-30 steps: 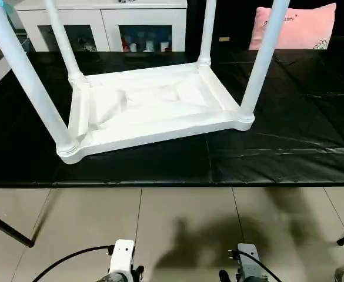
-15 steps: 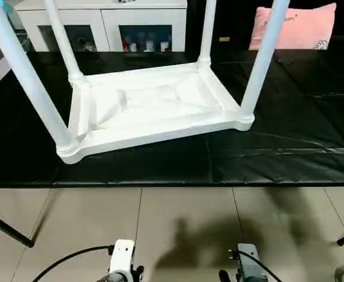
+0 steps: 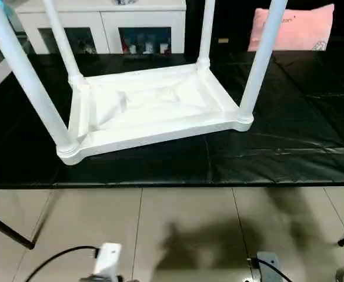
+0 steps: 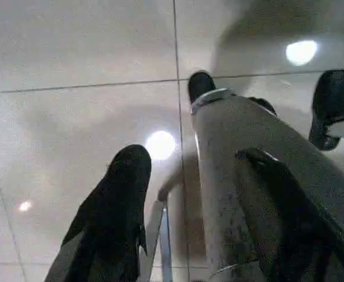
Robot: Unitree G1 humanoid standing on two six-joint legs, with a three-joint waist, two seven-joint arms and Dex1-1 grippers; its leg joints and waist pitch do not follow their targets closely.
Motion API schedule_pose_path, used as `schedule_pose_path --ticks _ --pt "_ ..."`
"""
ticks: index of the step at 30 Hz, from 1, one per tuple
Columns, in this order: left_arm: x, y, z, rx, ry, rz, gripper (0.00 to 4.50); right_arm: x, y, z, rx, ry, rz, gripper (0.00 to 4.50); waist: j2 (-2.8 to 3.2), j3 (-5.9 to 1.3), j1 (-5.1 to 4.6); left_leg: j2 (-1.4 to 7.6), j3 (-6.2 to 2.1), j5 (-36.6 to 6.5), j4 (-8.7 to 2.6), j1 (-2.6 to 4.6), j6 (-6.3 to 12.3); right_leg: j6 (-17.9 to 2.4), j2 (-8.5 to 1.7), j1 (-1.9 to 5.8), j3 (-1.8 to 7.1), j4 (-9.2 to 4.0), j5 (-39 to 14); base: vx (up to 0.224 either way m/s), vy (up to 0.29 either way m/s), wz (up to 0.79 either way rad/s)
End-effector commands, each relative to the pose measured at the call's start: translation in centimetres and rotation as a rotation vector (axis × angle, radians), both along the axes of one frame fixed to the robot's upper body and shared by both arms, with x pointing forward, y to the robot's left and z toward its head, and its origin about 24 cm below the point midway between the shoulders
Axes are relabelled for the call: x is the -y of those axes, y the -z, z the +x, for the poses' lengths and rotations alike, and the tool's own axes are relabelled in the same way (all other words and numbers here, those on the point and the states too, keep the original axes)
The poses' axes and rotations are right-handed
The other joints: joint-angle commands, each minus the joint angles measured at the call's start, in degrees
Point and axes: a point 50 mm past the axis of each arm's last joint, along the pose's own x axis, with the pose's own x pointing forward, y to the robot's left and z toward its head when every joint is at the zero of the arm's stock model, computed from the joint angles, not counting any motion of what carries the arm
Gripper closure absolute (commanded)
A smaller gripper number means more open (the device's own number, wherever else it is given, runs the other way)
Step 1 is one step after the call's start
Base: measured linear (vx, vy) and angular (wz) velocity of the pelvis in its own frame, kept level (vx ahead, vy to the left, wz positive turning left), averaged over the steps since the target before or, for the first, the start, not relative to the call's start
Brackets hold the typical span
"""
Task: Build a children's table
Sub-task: Rotate leg to tighten
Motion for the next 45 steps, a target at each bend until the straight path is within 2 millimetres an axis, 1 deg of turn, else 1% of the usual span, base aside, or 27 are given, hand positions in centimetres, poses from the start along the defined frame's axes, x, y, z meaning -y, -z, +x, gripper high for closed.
schedule_pose_path --ticks 1,4,6,7,9,11,12,14,16,17,19,20,21,22,24,25,29,31,32,33,35,38,40,42,43,44,45 --pt "0.2 0.1 -0.3 -0.019 -0.011 0.001 1.9 -0.3 0.2 -0.6 -0.012 -0.004 0.018 0.0 -0.54 -1.56 -0.24 5.09 -2.51 -18.93 -5.03 1.03 1.95 -12.86 -5.42 0.85 2.76 -5.32 -15.11 0.0 0.0 0.0" --pt "0.2 -0.2 0.7 0.055 -0.094 -0.016 1.9 0.1 0.0 -0.3 0.023 -0.021 0.038 0.0 -1.09 -1.75 -0.09 5.06 -2.39 -16.94 -4.87 0.89 2.96 -13.08 -5.36 0.99 2.66 -5.07 -13.14 0.0 0.0 0.0" --pt "0.0 -0.3 0.9 0.078 -0.131 -0.026 1.9 0.2 -0.2 0.2 0.073 -0.011 0.066 0.0 -0.92 -1.78 0.05 5.13 -2.31 -15.99 -4.79 0.88 3.68 -13.57 -5.35 1.0 2.64 -4.95 -11.31 0.0 0.0 0.0" --pt "-0.8 -0.8 1.8 0.102 -0.123 -0.008 1.9 0.3 -0.5 0.7 0.125 -0.032 0.053 0.0 -1.19 -1.81 0.09 5.14 -2.28 -15.72 -4.74 0.8 3.88 -13.7 -5.4 1.07 2.62 -4.89 -10.65 0.0 0.0 0.0" --pt "-2.1 -1.7 3.6 0.154 -0.087 0.002 1.9 0.4 -1.0 1.5 0.212 -0.041 0.062 0.0 -1.24 -1.78 0.21 5.17 -2.33 -15.29 -4.85 0.8 4.16 -13.59 -5.39 1.0 2.55 -4.76 -10.19 0.0 0.0 0.0" --pt "-2.6 -2.2 4.4 0.183 -0.055 0.0 1.9 0.6 -1.4 1.8 0.268 -0.03 0.073 0.0 -1.28 -1.6 0.24 5.36 -2.35 -16.34 -5.05 1.04 3.66 -13.4 -5.32 0.83 2.57 -4.8 -10.88 0.0 0.0 0.0" --pt "-2.7 -2.4 4.6 0.198 -0.038 -0.002 1.9 0.8 -1.6 1.9 0.291 -0.031 0.067 0.0 -1.69 -1.47 0.3 5.43 -2.41 -16.41 -5.17 0.95 3.53 -13.2 -5.37 0.93 2.6 -4.78 -11.06 0.0 0.0 0.0" --pt "-3.3 -3.0 5.5 0.277 0.055 0.012 1.9 1.6 -2.4 2.1 0.397 0.0 0.07 0.0 -1.79 -1.48 0.24 5.47 -2.4 -15.89 -5.13 0.86 3.64 -13.05 -5.37 1.05 2.64 -4.62 -10.15 0.0 0.0 0.0" --pt "-4.0 -3.5 5.8 0.334 0.093 0.039 1.9 2.2 -3.0 1.9 0.459 0.015 0.051 0.0 -1.78 -1.77 0.38 5.5 -2.33 -14.12 -4.95 0.92 4.51 -12.81 -5.27 1.18 2.68 -4.24 -6.83 0.0 0.0 0.0" --pt "-4.7 -3.9 5.8 0.392 0.074 0.028 1.9 1.9 -3.6 3.0 0.516 0.03 0.058 0.0 -1.18 -1.8 0.41 5.36 -2.31 -12.83 -4.85 0.91 5.14 -13.51 -5.16 1.26 2.6 -4.01 -4.34 0.0 0.0 0.0" --pt "-5.0 -4.2 5.8 0.43 0.067 0.008 1.9 1.4 -4.0 4.2 0.541 0.031 0.058 0.0 -1.66 -1.71 -0.1 5.39 -2.32 -12.52 -4.94 0.46 5.6 -14.27 -5.24 1.43 2.52 -3.86 -3.54 0.0 0.0 0.0" --pt "-5.1 -4.4 5.6 0.457 0.074 -0.004 1.9 1.1 -4.5 5.1 0.578 0.017 0.033 0.0 -1.44 -1.59 -0.47 5.35 -2.17 -14.05 -4.94 0.68 5.3 -15.22 -5.08 1.11 2.47 -4.15 -5.51 0.0 0.0 0.0" --pt "-5.2 -4.5 5.4 0.472 0.082 -0.016 1.9 1.0 -4.9 5.5 0.61 0.005 0.01 0.0 -1.35 -1.58 -0.32 5.54 -2.18 -14.95 -4.95 1.0 4.85 -15.27 -5.25 0.93 2.56 -4.28 -6.74 0.0 0.0 0.0" --pt "-5.3 -4.7 4.9 0.491 0.102 -0.034 1.9 0.9 -5.3 5.8 0.632 -0.025 -0.009 0.0 -1.22 -1.43 -0.45 5.51 -2.2 -15.72 -5.06 0.83 4.48 -15.13 -5.23 0.93 2.61 -4.34 -8.07 0.0 0.0 0.0" --pt "-5.4 -4.9 4.1 0.508 0.131 -0.054 1.9 0.7 -5.7 5.9 0.654 -0.069 0.01 0.0 -1.33 -1.18 -0.57 5.46 -2.17 -19.01 -5.24 0.98 2.99 -13.47 -4.98 0.65 2.79 -4.86 -13.14 0.0 0.0 0.0" --pt "-5.3 -5.1 3.7 0.521 0.135 -0.063 1.9 0.6 -6.0 5.8 0.667 -0.086 0.039 0.0 -1.25 -1.27 -0.42 5.55 -2.29 -19.1 -5.28 1.02 2.76 -13.01 -5.01 0.77 2.83 -4.82 -13.38 0.0 0.0 0.0" --pt "-5.2 -6.8 1.8 0.637 0.146 -0.099 1.9 0.9 -7.8 5.2 0.738 -0.186 0.037 0.0 -1.43 -1.47 0.44 5.83 -2.21 -17.06 -5.4 1.06 3.44 -12.15 -4.55 0.97 2.83 -4.36 -7.94 0.0 0.0 0.0" --pt "-5.1 -8.2 1.2 0.715 0.143 -0.107 1.9 1.3 -8.3 4.7 0.764 -0.146 0.076 0.0 -1.56 -1.14 0.46 5.7 -2.06 -17.73 -5.52 0.8 3.72 -12.25 -4.5 1.02 2.85 -4.55 -8.14 0.0 0.0 0.0" --pt "-5.0 -9.3 0.6 0.765 0.141 -0.113 1.9 1.5 -8.7 4.3 0.795 -0.12 0.135 0.0 -1.9 -0.85 0.42 5.94 -2.17 -20.57 -5.75 0.75 3.57 -11.77 -4.87 1.04 2.97 -4.98 -11.71 0.0 0.0 0.0" --pt "-4.9 -9.7 0.3 0.782 0.14 -0.116 1.9 1.6 -9.0 4.2 0.809 -0.116 0.158 0.0 -1.78 -0.66 0.42 5.95 -2.36 -22.59 -5.94 0.81 3.09 -10.73 -4.78 0.86 3.03 -5.32 -15.47 0.0 0.0 0.0" --pt "-4.7 -11.7 -0.8 0.858 0.172 -0.112 1.9 1.9 -9.8 3.6 0.836 -0.15 0.192 0.0 -1.98 -0.43 0.25 5.77 -2.59 -24.7 -6.09 0.84 1.88 -9.18 -4.52 0.55 3.06 -5.65 -19.84 0.0 0.0 0.0" --pt "-4.5 -13.1 -1.1 0.9 0.182 -0.108 1.9 2.1 -11.1 3.4 0.895 -0.162 0.207 0.0 -2.39 -0.25 0.18 5.48 -2.57 -25.7 -6.13 0.94 0.91 -6.86 -4.19 0.25 3.25 -5.9 -22.31 0.0 0.0 0.0" --pt "-4.3 -15.2 -0.5 0.982 0.191 -0.099 1.9 2.1 -13.1 3.5 0.985 -0.182 0.206 0.0 -2.5 -0.23 0.35 5.59 -2.67 -24.82 -6.3 0.92 0.56 -5.73 -4.15 0.22 3.36 -5.86 -21.61 0.0 0.0 0.0" --pt "-4.2 -15.9 -0.3 1.007 0.191 -0.1 1.9 2.0 -13.8 3.6 1.004 -0.196 0.222 0.0 -2.67 -0.37 0.25 5.43 -2.65 -24.41 -6.26 1.06 0.13 -5.59 -3.83 0.18 3.17 -5.68 -19.97 0.0 0.0 0.0" --pt "-4.1 -17.3 0.0 1.043 0.183 -0.113 1.9 1.6 -15.5 3.6 1.04 -0.215 0.3 0.0 -2.68 -0.27 0.34 5.44 -2.72 -24.27 -6.34 0.97 0.11 -5.34 -3.78 0.34 3.18 -5.56 -18.84 0.0 0.0 0.0" --pt "-4.0 -17.5 0.0 1.048 0.184 -0.113 1.9 1.5 -15.8 3.6 1.046 -0.219 0.311 0.0 -2.73 -0.33 0.34 5.42 -2.69 -24.04 -6.31 1.04 0.06 -5.16 -3.62 0.52 3.16 -5.4 -17.83 0.0 0.0 0.0" --pt "-3.8 -18.8 0.2 1.078 0.19 -0.115 1.9 1.0 -17.9 3.7 1.088 -0.25 0.369 0.0 -2.77 -0.4 0.44 5.39 -2.66 -22.94 -6.24 1.02 0.28 -5.08 -3.51 0.62 3.15 -5.24 -15.46 0.0 0.0 0.0"
